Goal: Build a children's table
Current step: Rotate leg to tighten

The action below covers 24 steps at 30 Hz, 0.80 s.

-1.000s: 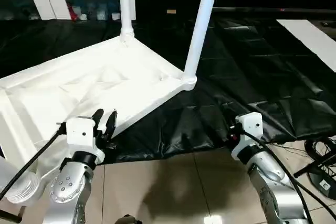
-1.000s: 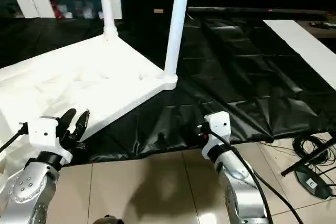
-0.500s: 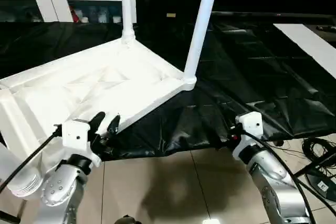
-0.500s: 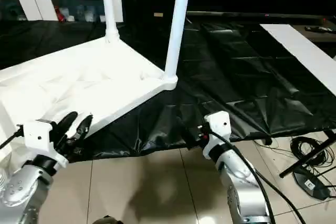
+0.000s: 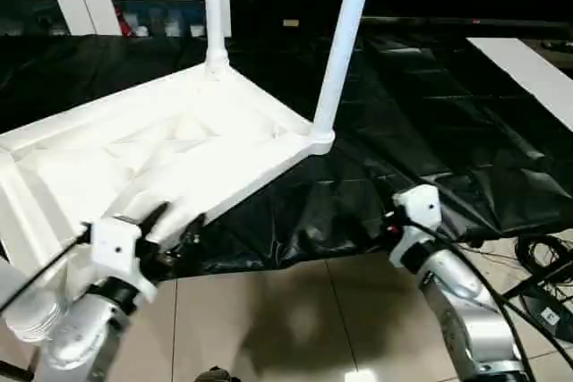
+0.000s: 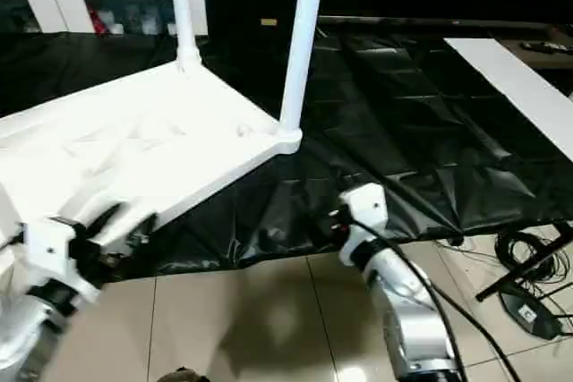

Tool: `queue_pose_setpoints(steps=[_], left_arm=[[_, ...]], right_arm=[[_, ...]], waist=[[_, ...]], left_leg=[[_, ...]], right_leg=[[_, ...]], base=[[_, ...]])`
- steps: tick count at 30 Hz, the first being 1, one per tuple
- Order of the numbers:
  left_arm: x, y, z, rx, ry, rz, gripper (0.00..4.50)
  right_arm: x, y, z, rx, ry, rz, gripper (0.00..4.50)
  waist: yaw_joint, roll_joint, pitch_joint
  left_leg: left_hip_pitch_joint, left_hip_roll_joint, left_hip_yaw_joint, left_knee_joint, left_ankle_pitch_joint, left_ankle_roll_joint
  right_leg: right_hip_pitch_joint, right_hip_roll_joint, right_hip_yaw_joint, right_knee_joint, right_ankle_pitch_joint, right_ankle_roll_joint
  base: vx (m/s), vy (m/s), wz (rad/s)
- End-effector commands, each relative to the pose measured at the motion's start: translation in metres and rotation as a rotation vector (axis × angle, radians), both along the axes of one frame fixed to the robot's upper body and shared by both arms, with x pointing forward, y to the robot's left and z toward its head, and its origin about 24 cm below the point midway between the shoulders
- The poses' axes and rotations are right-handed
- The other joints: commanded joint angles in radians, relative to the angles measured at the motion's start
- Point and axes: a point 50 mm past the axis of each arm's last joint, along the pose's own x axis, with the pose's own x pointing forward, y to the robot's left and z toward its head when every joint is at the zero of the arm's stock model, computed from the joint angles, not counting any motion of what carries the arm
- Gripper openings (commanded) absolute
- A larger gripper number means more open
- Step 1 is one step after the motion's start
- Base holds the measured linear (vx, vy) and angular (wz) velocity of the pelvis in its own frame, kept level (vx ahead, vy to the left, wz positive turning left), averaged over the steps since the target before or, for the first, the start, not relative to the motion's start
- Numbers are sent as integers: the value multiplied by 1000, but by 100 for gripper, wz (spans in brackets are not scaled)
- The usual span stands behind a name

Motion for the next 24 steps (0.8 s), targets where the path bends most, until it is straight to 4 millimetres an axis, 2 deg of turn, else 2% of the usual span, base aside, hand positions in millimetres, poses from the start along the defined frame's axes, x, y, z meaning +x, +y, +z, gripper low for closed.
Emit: queue_pose_setpoints(steps=[1,2,3,4,5,6,7,8,9,11,12,15,17,18,21,23,24], left_arm=[[1,-6,0,-3,14,-41,366],[1,-7,0,-4,16,-46,366],[1,-8,1,-5,19,-55,366],[2,-9,1,-1,30,-71,366],[2,-10,1,8,37,-88,366],[2,-11,1,13,37,-93,366],[2,-11,1,21,43,-85,366],[1,-11,1,25,46,-80,366],[1,-10,1,26,42,-72,366],[-9,-11,-1,20,80,-101,366],[-9,-11,-1,20,80,-101,366],[-19,-8,-2,-10,126,-164,366],[-24,-7,2,-32,144,-234,366],[-24,-7,3,-35,147,-258,366],[-23,-5,5,-22,184,-333,366],[-21,-5,4,-3,206,-354,366],[-13,-3,1,60,242,-385,366]], right_arm=[[15,8,9,-20,-29,41,450],[19,10,10,-21,-31,41,450],[25,12,12,-22,-33,40,450],[37,17,17,-29,-39,45,450],[50,22,22,-49,-46,47,450],[53,23,24,-60,-48,47,450],[59,24,26,-71,-53,38,450],[60,24,27,-72,-55,35,450],[62,25,29,-64,-55,32,450],[60,26,27,-31,-45,40,450],[60,26,27,-31,-45,40,450],[49,25,14,-26,-26,58,450],[43,25,8,-14,-13,71,450],[41,25,6,-12,-10,74,450],[35,21,1,-9,5,77,450],[32,21,0,-4,13,89,450],[26,21,-1,0,21,135,450]], waist=[[-3,14,-37],[-2,15,-41],[-2,11,-42],[0,10,-44],[-2,9,-45],[0,11,-48],[1,3,-47],[3,8,-47],[7,1,-49],[13,0,-51],[13,-3,-51],[17,-4,-51],[19,1,-49],[19,-1,-49],[23,1,-40],[24,3,-35],[26,11,-34]], left_leg=[[24,100,-48,-109,-369,-80],[21,100,-48,-107,-351,-83],[21,101,-47,-106,-339,-82],[23,100,-45,-104,-311,-75],[23,98,-42,-102,-302,-74],[23,97,-42,-100,-290,-74],[22,98,-38,-98,-258,-66],[22,99,-35,-95,-231,-59],[26,99,-32,-92,-204,-49],[22,100,-34,-91,-170,-33],[23,101,-33,-91,-166,-29],[25,99,-32,-88,-157,-22],[30,98,-31,-94,-211,-37],[28,98,-32,-96,-223,-42],[31,98,-32,-105,-313,-69],[34,99,-34,-108,-379,-92],[35,99,-37,-109,-403,-103]], right_leg=[[2,-89,69,-75,-178,-167],[4,-90,69,-73,-171,-161],[4,-91,70,-72,-155,-161],[2,-89,71,-70,-121,-163],[-2,-88,70,-64,-103,-182],[0,-89,69,-61,-94,-190],[-1,-88,69,-58,-64,-199],[1,-88,70,-54,-26,-205],[1,-85,69,-52,17,-202],[7,-86,68,-45,63,-201],[8,-86,67,-46,71,-201],[7,-82,65,-44,88,-193],[2,-77,65,-48,37,-188],[3,-78,66,-49,25,-188],[-4,-79,70,-59,-85,-180],[-10,-86,75,-70,-196,-162],[-11,-87,77,-73,-235,-150]], base=[[0,0,0],[0,0,0],[0,0,0],[0,0,0],[0,0,0],[0,0,0],[0,0,0],[0,0,0],[0,0,0],[0,0,0],[0,0,0],[0,0,0],[0,0,0],[0,0,0],[0,0,0],[0,0,0],[0,0,0]])
